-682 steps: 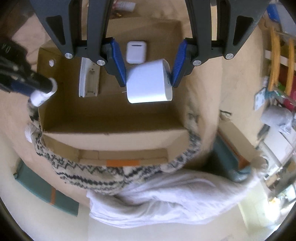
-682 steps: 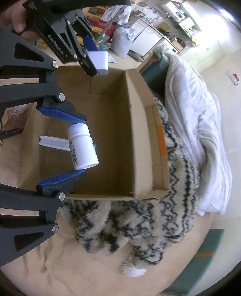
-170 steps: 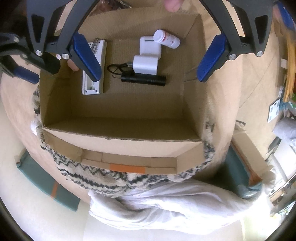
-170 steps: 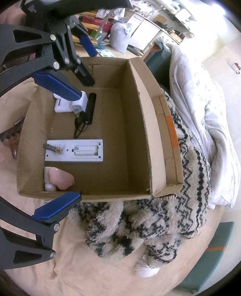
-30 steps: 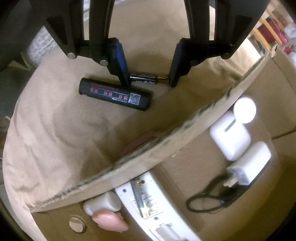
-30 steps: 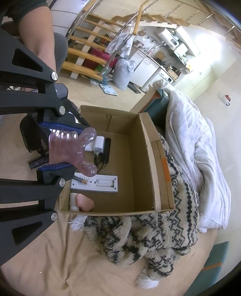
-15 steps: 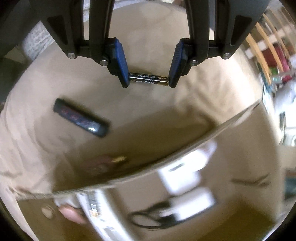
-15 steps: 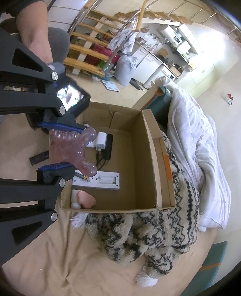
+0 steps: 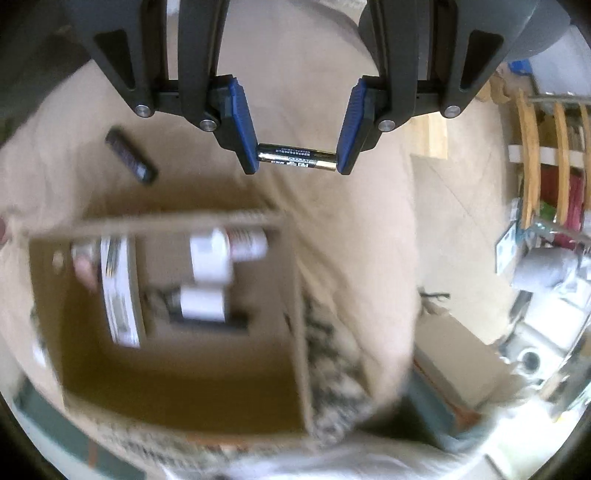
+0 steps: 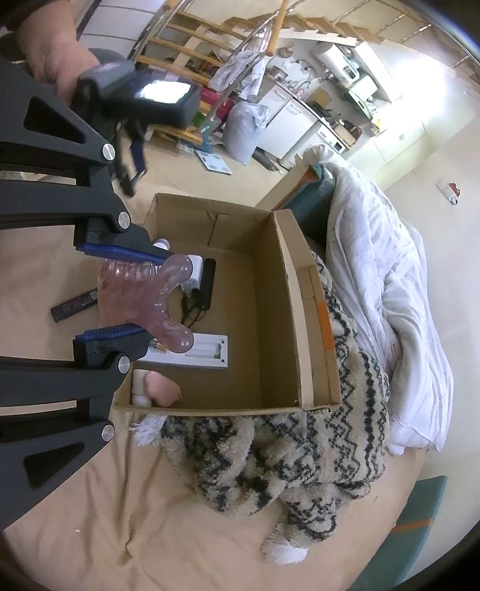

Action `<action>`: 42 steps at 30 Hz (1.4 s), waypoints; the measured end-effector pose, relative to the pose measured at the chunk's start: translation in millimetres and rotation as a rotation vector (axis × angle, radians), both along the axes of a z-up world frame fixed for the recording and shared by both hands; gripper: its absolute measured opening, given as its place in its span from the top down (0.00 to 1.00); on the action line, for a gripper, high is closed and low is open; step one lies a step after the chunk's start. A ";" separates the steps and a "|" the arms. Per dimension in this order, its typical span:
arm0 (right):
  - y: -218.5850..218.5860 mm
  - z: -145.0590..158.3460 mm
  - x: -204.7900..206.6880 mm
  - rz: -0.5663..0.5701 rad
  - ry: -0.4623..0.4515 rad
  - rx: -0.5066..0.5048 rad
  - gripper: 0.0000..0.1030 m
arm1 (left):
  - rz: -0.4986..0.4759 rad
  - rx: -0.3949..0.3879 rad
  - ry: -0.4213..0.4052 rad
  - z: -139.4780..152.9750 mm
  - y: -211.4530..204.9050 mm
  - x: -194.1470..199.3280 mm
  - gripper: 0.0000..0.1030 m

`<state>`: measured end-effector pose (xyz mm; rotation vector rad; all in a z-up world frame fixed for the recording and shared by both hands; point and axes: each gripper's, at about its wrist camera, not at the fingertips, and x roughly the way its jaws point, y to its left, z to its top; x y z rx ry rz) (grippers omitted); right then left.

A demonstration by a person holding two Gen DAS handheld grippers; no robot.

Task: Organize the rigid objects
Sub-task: 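Grasp an AA battery with the left gripper while the right holds the teether, then lower the teether into the box with the right gripper while the left carries the battery in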

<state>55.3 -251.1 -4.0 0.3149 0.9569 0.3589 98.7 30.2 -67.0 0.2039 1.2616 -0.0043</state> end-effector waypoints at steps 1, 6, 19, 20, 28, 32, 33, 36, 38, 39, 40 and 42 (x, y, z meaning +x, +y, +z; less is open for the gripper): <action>0.0 0.1 1.1 -0.002 -0.001 -0.004 0.70 | 0.010 -0.005 -0.019 4.9 -9.7 0.0 0.61; -1.5 3.3 8.5 -0.018 -0.014 -0.019 0.70 | 0.074 -0.041 -0.163 51.5 -4.9 9.3 0.61; -2.8 6.2 46.3 -0.063 -0.045 -0.048 0.70 | 0.145 -0.128 -0.366 83.3 -36.9 41.5 0.61; -2.4 4.8 51.4 -0.063 -0.042 -0.053 0.70 | 0.140 -0.130 -0.371 83.3 -40.6 44.5 0.61; 6.7 -18.6 82.7 -0.059 0.001 -0.094 0.70 | 0.065 -0.114 -0.379 59.1 -77.4 71.1 0.61; 9.3 -36.9 90.7 -0.061 0.052 -0.091 0.70 | 0.043 -0.105 -0.372 41.4 -88.0 77.3 0.61; 11.7 -40.4 91.6 -0.054 0.061 -0.094 0.70 | 0.036 -0.107 -0.357 34.1 -90.7 79.4 0.61; 17.8 -50.6 93.3 -0.040 0.083 -0.111 0.70 | 0.024 -0.098 -0.318 16.3 -94.4 84.0 0.61; 20.2 -58.5 94.8 -0.039 0.107 -0.126 0.70 | 0.019 -0.076 -0.301 4.6 -95.9 86.6 0.61; 20.6 -62.2 95.8 -0.036 0.122 -0.128 0.70 | 0.016 -0.065 -0.297 0.2 -97.0 87.9 0.61; 20.6 -65.3 96.7 -0.034 0.131 -0.129 0.70 | 0.012 -0.059 -0.295 -2.2 -97.4 88.3 0.61; 21.5 -71.1 98.3 -0.034 0.147 -0.140 0.70 | 0.000 -0.055 -0.278 -8.5 -99.8 90.1 0.61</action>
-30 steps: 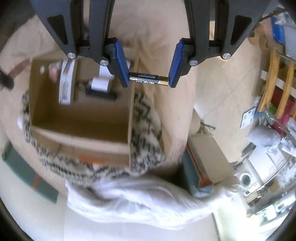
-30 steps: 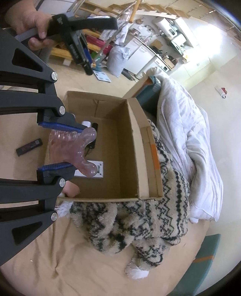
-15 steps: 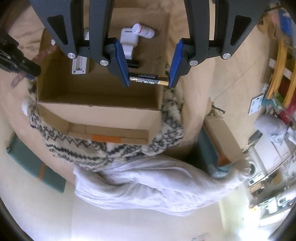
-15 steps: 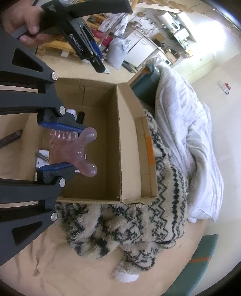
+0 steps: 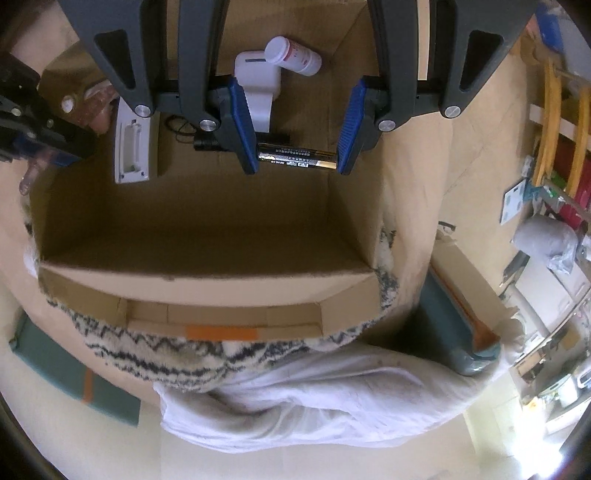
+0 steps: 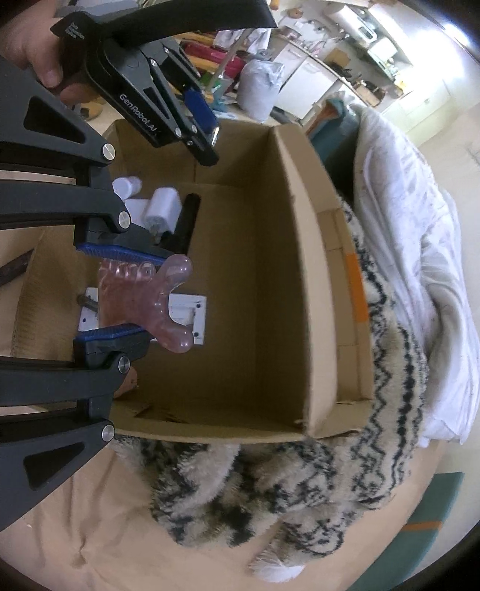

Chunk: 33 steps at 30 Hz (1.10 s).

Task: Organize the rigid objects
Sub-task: 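Lower the teether into the box with the right gripper while the left carries the battery in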

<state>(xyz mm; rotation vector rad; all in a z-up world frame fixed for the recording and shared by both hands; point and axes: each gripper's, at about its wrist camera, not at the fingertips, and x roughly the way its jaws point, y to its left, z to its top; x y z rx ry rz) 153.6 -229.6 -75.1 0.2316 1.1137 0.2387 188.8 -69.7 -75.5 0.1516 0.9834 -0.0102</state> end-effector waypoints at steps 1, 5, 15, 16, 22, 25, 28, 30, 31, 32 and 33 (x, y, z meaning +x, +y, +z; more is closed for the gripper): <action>0.3 -2.5 0.9 0.000 0.007 -0.002 0.70 | -0.003 -0.001 0.006 -2.1 -0.8 0.6 0.61; -0.2 -14.8 5.2 -0.013 0.043 -0.020 0.70 | -0.010 0.007 0.037 -10.9 -3.2 1.5 0.61; 1.6 -24.9 13.1 -0.026 0.072 -0.029 0.70 | -0.029 0.031 0.097 -27.0 -5.4 0.5 0.61; 2.2 -25.2 13.8 -0.026 0.073 -0.029 0.70 | -0.029 0.033 0.094 -26.4 -5.3 0.6 0.61; 0.6 -24.0 14.8 -0.024 0.078 -0.027 0.70 | -0.033 0.053 0.100 -27.8 -7.9 0.7 0.61; -0.5 -23.0 15.6 -0.032 0.073 -0.015 0.70 | -0.033 0.049 0.105 -27.9 -9.4 1.2 0.51; -3.1 -21.8 15.2 -0.039 0.076 -0.005 0.69 | -0.019 0.048 0.092 -25.7 -8.1 -0.1 0.36; -4.1 -20.4 14.7 -0.040 0.072 0.012 0.66 | -0.012 0.045 0.090 -24.9 -7.4 0.1 0.36; -4.4 -18.4 14.6 -0.040 0.068 0.026 0.56 | -0.010 0.040 0.095 -25.0 -7.2 0.4 0.36; -4.1 -15.0 14.1 -0.032 0.056 0.053 0.50 | -0.007 0.038 0.099 -25.3 -6.8 0.7 0.36; -3.7 -11.2 12.5 -0.029 0.038 0.059 0.33 | -0.006 0.036 0.101 -25.4 -6.7 0.8 0.36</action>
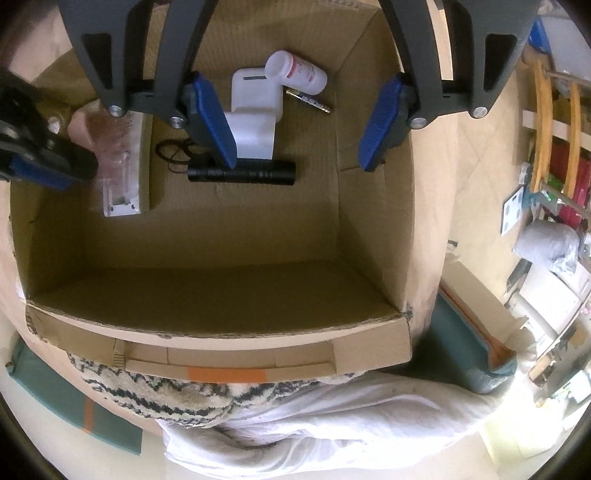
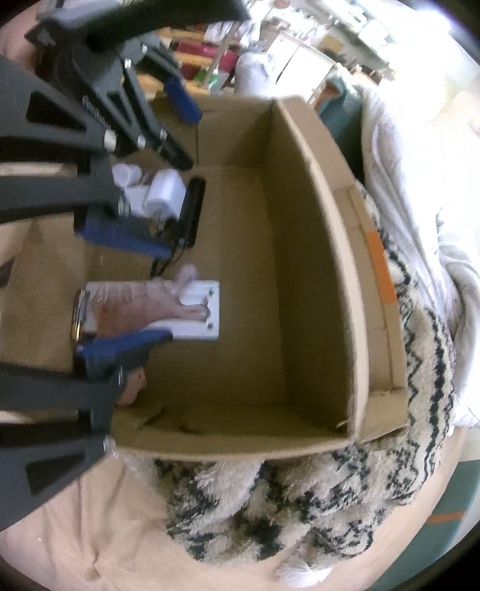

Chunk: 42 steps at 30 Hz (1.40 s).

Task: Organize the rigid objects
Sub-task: 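Lower the teether into the box with the right gripper while the left carries the battery in, then grasp the black-and-red battery pack on the sheet with the left gripper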

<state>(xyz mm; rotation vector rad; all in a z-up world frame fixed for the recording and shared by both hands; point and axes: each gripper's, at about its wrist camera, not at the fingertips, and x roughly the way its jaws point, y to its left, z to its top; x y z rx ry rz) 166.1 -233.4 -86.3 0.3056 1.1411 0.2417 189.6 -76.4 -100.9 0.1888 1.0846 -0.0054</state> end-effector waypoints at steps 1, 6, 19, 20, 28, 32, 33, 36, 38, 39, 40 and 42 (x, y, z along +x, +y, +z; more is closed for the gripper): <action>0.5 4.5 -1.5 -0.004 -0.024 -0.012 0.23 | 0.001 -0.002 0.000 0.1 0.1 -0.1 0.36; -1.7 17.2 -3.4 -0.018 -0.066 -0.002 0.15 | 0.004 -0.006 -0.020 5.0 0.3 -2.8 0.36; -2.7 42.3 -18.6 -0.013 -0.085 -0.036 0.15 | 0.033 -0.023 -0.041 29.1 11.6 -19.3 0.36; -3.6 45.5 -21.0 -0.016 -0.091 -0.038 0.15 | 0.037 -0.023 -0.039 32.0 13.2 -22.8 0.36; -12.1 60.2 -40.4 -0.047 -0.085 -0.037 0.15 | 0.119 -0.069 0.027 38.2 25.1 -70.8 0.36; -13.9 65.5 -52.3 -0.054 -0.071 -0.029 0.15 | 0.169 -0.090 0.093 21.3 19.9 -101.4 0.36; -15.0 66.3 -55.1 -0.057 -0.066 -0.019 0.15 | 0.176 -0.107 0.145 9.0 14.1 -108.5 0.36; -18.0 69.8 -62.2 -0.068 -0.052 -0.013 0.15 | 0.206 -0.134 0.256 -21.3 0.1 -120.2 0.36; -21.5 73.4 -66.4 -0.076 -0.058 0.000 0.15 | 0.233 -0.146 0.305 -39.3 -8.8 -125.1 0.36; -23.4 75.3 -68.4 -0.081 -0.061 0.005 0.15 | 0.252 -0.149 0.328 -48.2 -13.9 -127.5 0.36; -25.0 76.7 -70.0 -0.084 -0.063 0.009 0.15 | 0.264 -0.157 0.339 -53.5 -17.9 -128.8 0.36; -28.1 78.7 -72.5 -0.090 -0.060 0.013 0.15 | 0.285 -0.159 0.354 -63.5 -28.3 -131.3 0.36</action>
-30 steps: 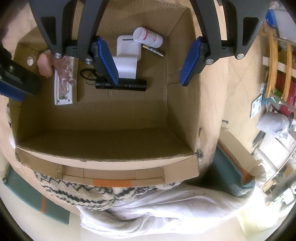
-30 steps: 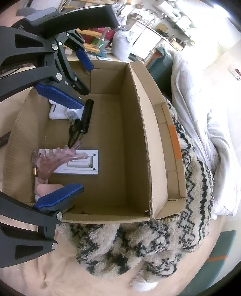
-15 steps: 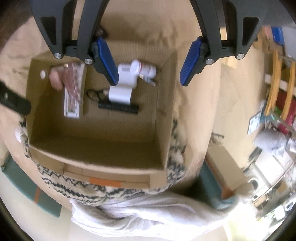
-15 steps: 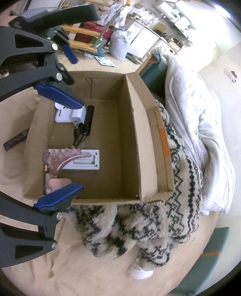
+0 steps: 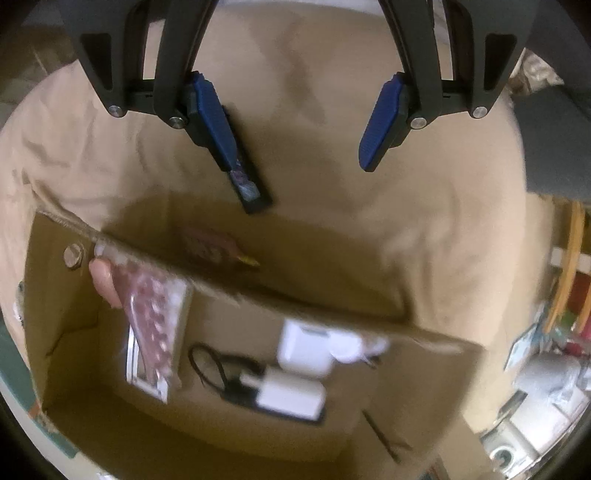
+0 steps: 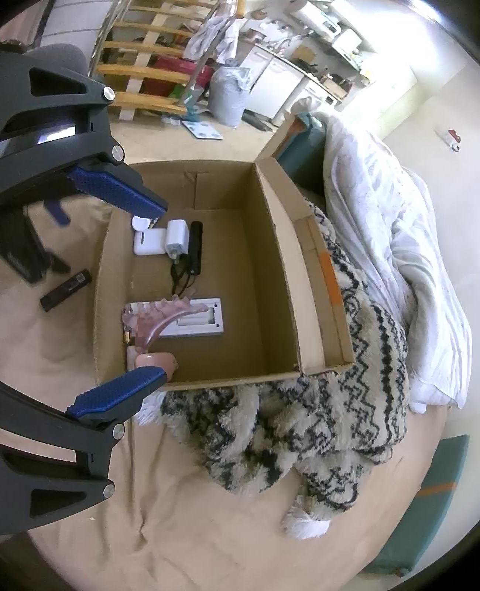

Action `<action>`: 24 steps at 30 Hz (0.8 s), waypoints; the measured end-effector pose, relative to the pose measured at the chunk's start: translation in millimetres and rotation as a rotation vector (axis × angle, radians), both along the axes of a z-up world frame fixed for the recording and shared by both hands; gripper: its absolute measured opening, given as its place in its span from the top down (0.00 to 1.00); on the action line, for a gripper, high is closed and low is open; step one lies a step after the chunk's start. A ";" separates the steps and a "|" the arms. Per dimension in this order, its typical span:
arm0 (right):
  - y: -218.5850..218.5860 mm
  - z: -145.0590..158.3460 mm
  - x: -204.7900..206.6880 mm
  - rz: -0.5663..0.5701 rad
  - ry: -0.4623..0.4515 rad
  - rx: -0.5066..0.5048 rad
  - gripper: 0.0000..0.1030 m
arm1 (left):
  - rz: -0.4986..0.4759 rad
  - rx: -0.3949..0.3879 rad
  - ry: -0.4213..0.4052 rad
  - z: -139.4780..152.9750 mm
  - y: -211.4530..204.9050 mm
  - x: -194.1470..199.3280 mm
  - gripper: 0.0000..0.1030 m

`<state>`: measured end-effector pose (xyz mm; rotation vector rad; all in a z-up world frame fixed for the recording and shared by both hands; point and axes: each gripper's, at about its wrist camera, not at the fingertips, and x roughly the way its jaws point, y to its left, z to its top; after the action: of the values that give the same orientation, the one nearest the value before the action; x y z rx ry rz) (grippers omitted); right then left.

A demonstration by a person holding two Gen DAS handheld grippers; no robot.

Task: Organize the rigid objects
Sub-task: 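Grasp the black-and-red battery pack on the sheet with the left gripper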

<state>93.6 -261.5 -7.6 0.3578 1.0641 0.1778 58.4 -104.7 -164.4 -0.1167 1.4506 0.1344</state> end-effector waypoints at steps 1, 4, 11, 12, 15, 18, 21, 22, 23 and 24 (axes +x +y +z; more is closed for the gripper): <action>-1.3 0.8 -1.0 -0.002 0.002 0.004 0.15 | 0.014 -0.002 0.004 -3.3 -4.6 -1.4 0.36; -4.0 4.2 -3.6 -0.006 0.000 0.013 0.15 | 0.053 0.011 0.006 -8.8 -13.0 -4.2 0.36; -5.0 7.8 -4.5 -0.004 -0.006 0.022 0.15 | 0.084 0.057 0.028 -25.8 -30.5 -6.5 0.42; -5.2 6.8 -4.1 -0.005 -0.001 0.024 0.15 | 0.076 0.064 0.032 -28.9 -32.8 -7.2 0.45; -5.2 4.5 -2.2 -0.005 0.006 0.029 0.15 | 0.064 0.040 0.023 -30.5 -38.7 -7.5 0.62; -3.0 4.3 -2.0 -0.002 0.010 0.029 0.15 | 0.044 0.019 0.023 -33.3 -46.6 -5.4 0.81; 0.0 4.8 -1.9 0.003 0.011 0.023 0.15 | 0.031 0.003 0.029 -31.5 -44.9 -5.5 0.83; 1.3 5.4 -2.4 0.007 0.011 0.022 0.15 | 0.019 0.002 0.032 -31.4 -44.1 -5.9 0.83; 2.7 6.0 -3.0 0.010 0.009 0.019 0.15 | 0.013 0.005 0.032 -30.7 -37.6 -3.7 0.83; 4.2 6.6 -3.7 0.013 0.008 0.014 0.15 | 0.008 0.014 0.029 -29.8 -31.2 -2.5 0.83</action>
<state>89.9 -257.3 -1.1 0.3646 1.0738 0.1955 55.8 -135.9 -194.1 -0.1094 1.4777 0.1536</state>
